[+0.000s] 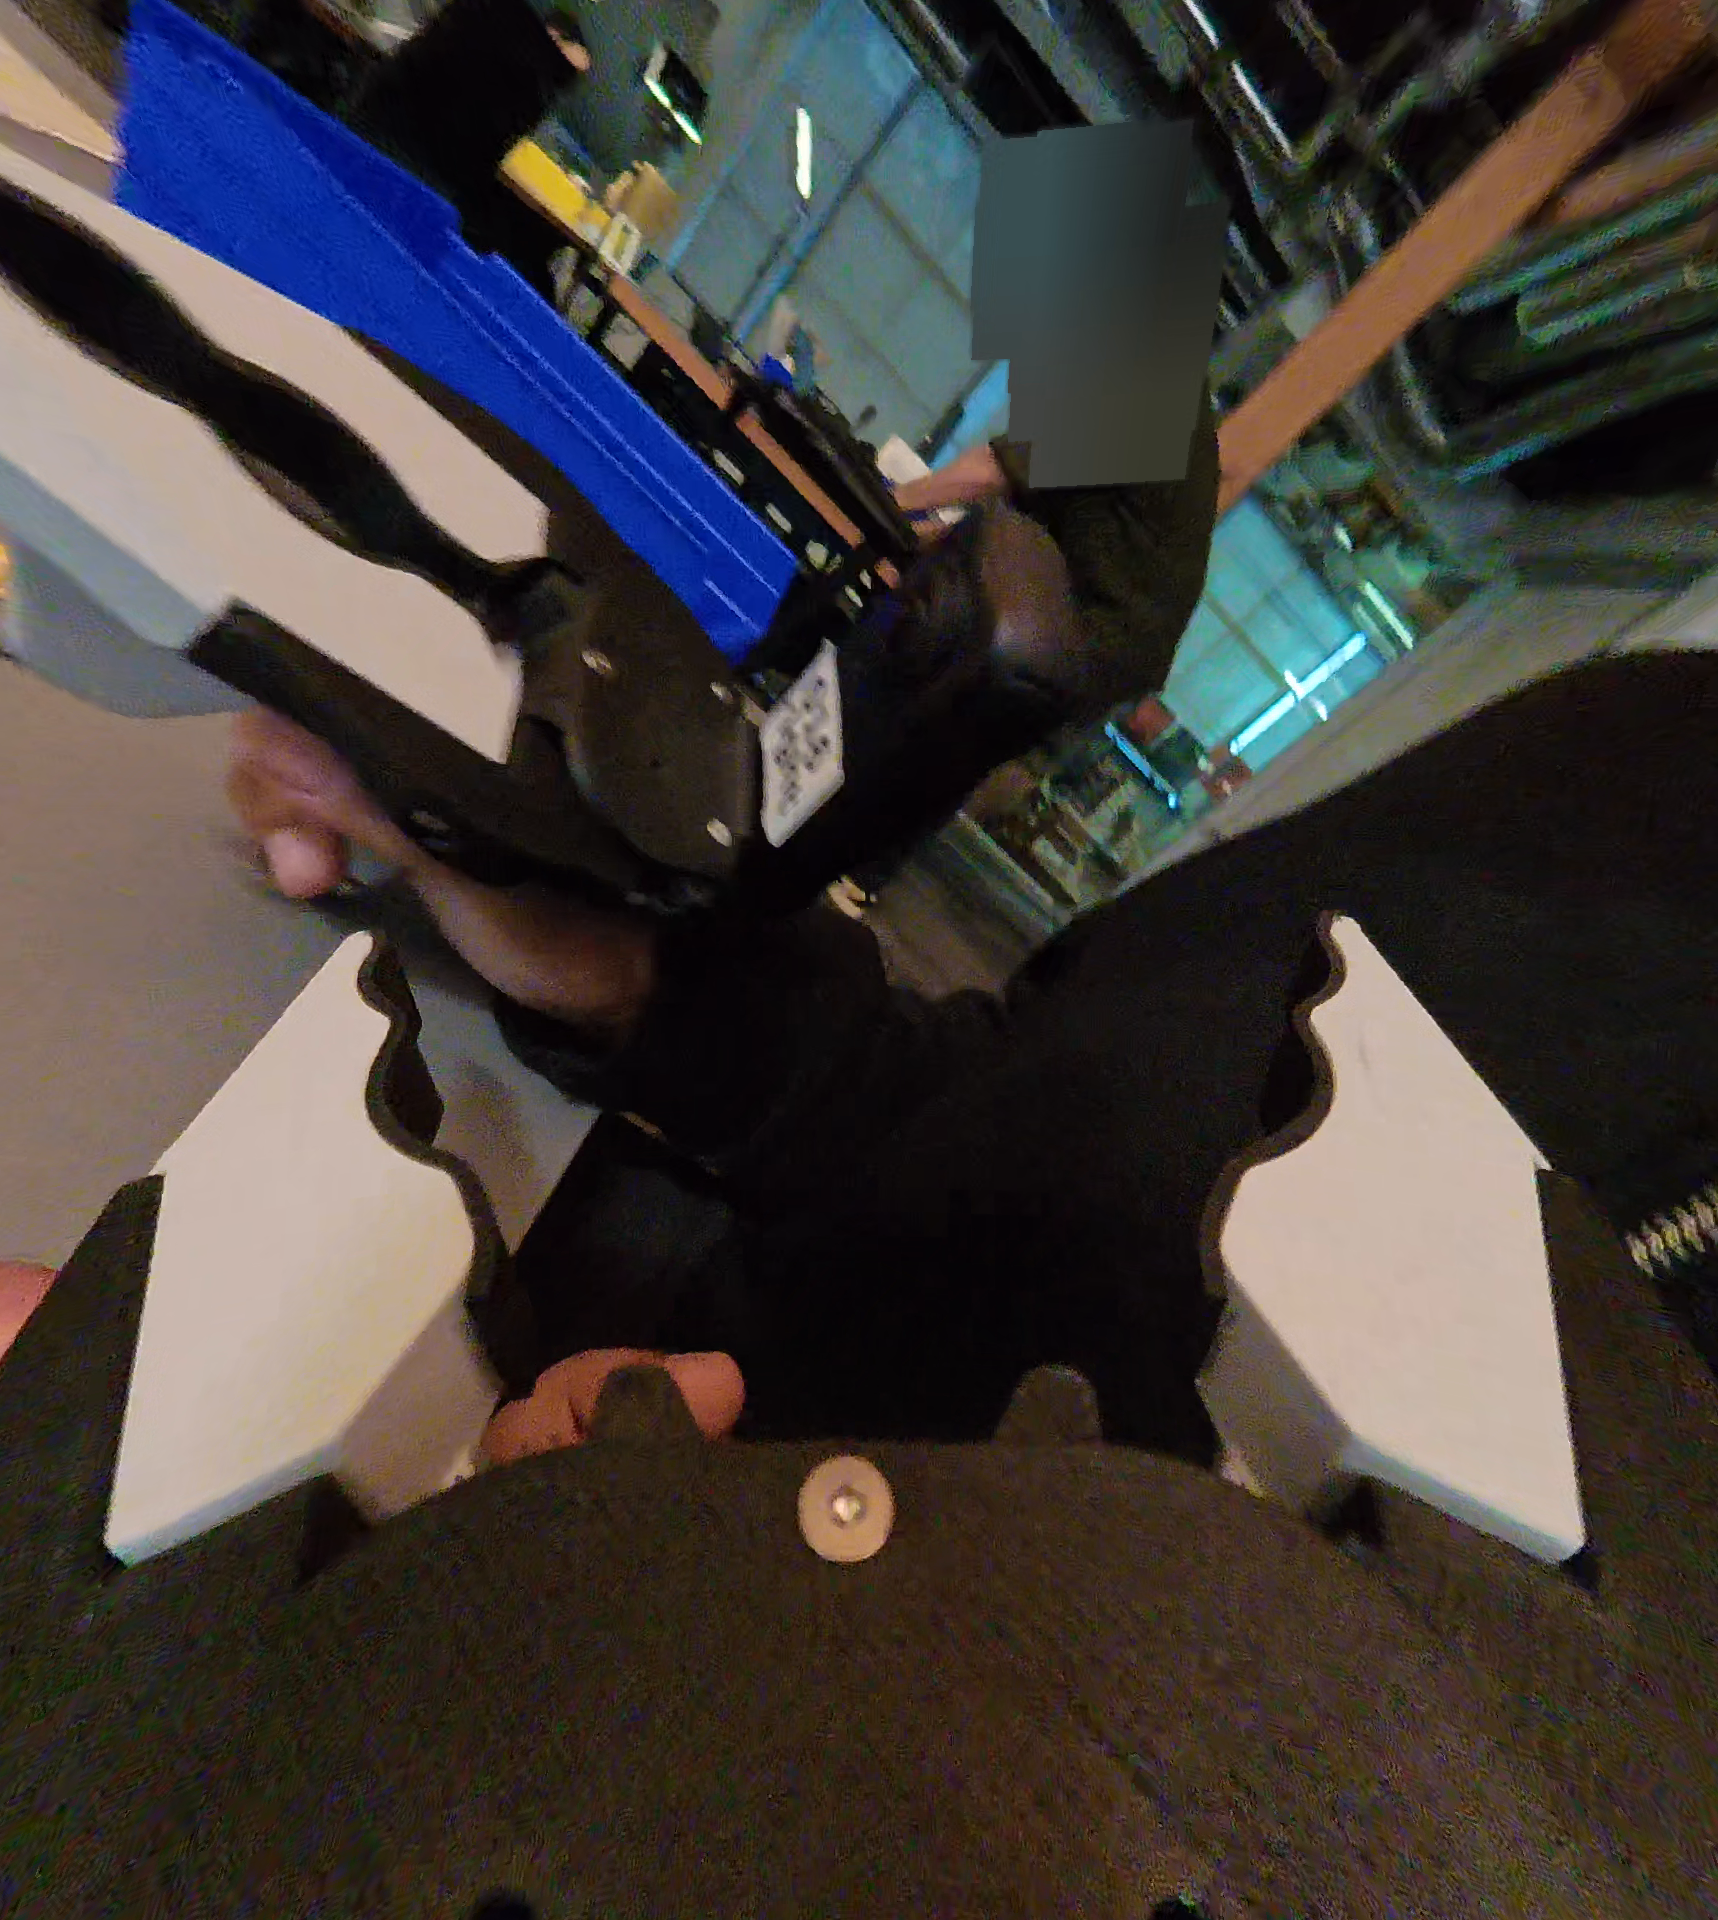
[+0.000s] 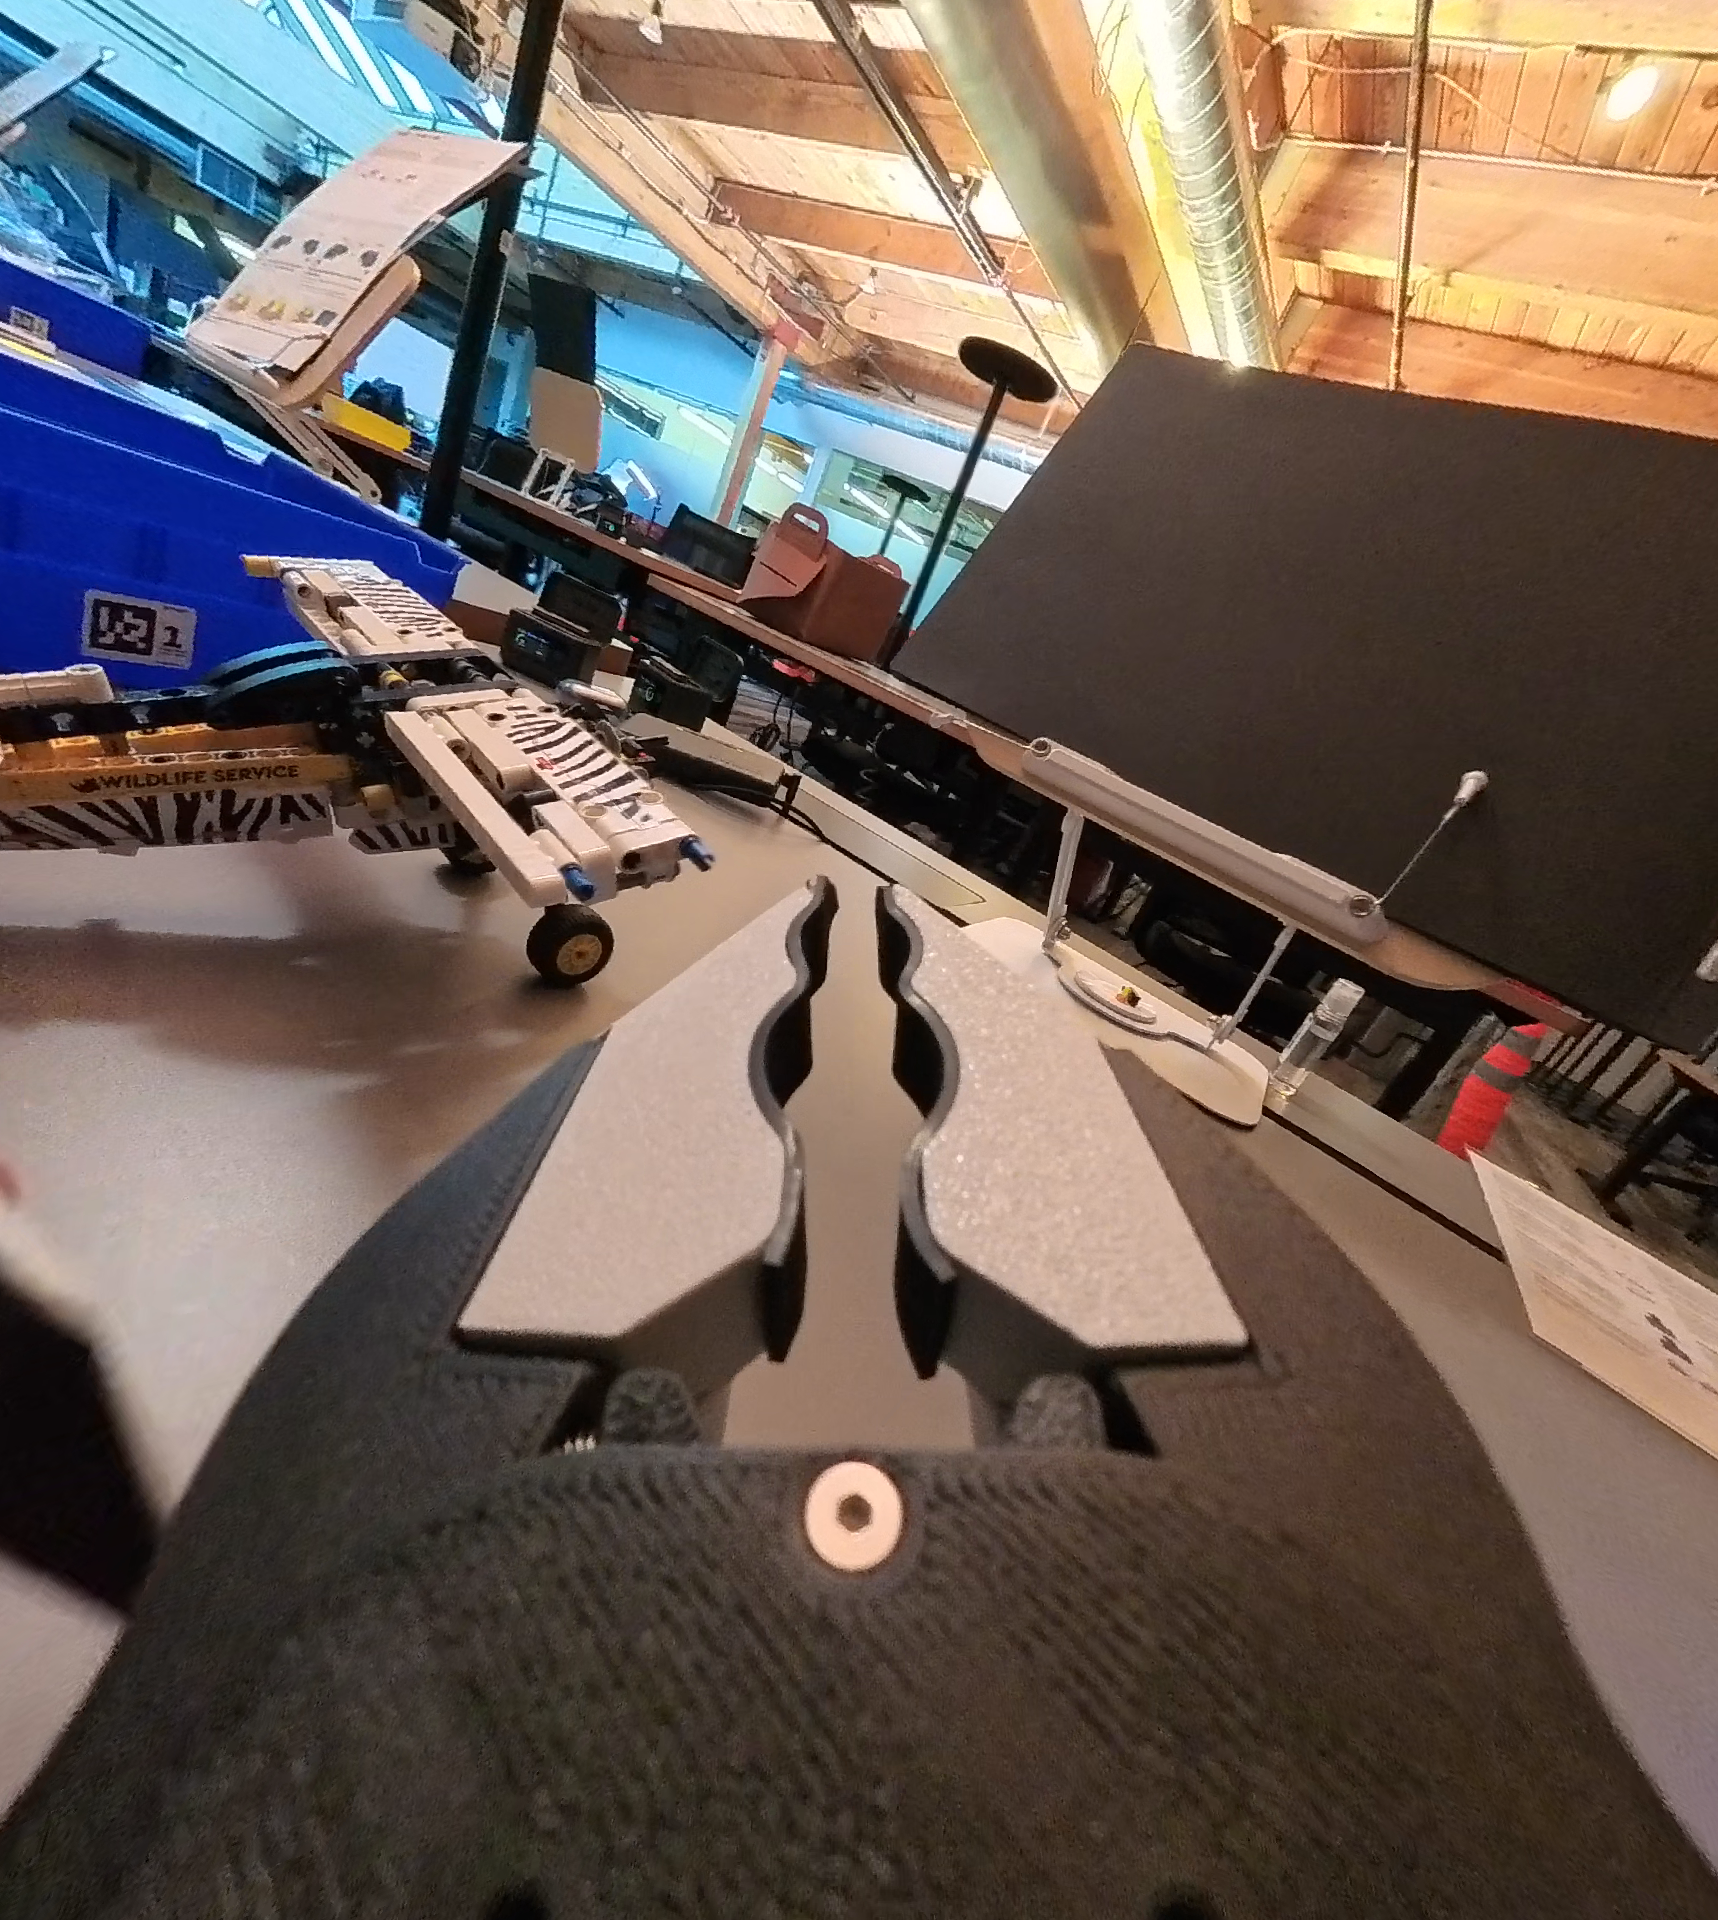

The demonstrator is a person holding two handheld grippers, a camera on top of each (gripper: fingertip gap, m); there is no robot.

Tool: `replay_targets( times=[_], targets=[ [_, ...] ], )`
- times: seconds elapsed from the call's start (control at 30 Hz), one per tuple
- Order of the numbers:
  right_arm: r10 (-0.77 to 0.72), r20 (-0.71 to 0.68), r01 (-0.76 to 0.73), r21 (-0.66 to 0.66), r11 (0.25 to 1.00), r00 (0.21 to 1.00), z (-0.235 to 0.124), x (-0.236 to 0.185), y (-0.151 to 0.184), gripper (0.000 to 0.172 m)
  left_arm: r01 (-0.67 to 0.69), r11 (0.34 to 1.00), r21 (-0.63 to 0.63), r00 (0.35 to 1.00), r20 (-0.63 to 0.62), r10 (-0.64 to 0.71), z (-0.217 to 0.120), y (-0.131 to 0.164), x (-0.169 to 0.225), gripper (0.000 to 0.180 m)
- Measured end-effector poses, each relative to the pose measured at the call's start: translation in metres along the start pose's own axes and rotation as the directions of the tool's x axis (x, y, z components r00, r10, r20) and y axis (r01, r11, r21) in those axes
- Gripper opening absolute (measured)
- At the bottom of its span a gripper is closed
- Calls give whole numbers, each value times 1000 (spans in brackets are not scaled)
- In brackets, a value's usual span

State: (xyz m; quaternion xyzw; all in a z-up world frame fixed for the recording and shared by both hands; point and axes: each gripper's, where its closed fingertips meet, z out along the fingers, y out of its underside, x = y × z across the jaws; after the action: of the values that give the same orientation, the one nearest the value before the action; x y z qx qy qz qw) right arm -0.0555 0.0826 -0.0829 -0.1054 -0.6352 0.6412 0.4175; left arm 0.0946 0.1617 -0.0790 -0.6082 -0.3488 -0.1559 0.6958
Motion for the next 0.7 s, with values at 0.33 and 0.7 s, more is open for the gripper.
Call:
replay_targets(
  times=[0.33,0.7],
  targets=[
    [0,4,-1,3,1000,1000,-1,-1,-1,7,-125,990,-66,968,-225,107,-15,39,58,124],
    [20,14,-20,11,1000,1000,-2,-1,-2,7,244,769,591,968,-97,-233,-57,-83,-44,5]
  ],
)
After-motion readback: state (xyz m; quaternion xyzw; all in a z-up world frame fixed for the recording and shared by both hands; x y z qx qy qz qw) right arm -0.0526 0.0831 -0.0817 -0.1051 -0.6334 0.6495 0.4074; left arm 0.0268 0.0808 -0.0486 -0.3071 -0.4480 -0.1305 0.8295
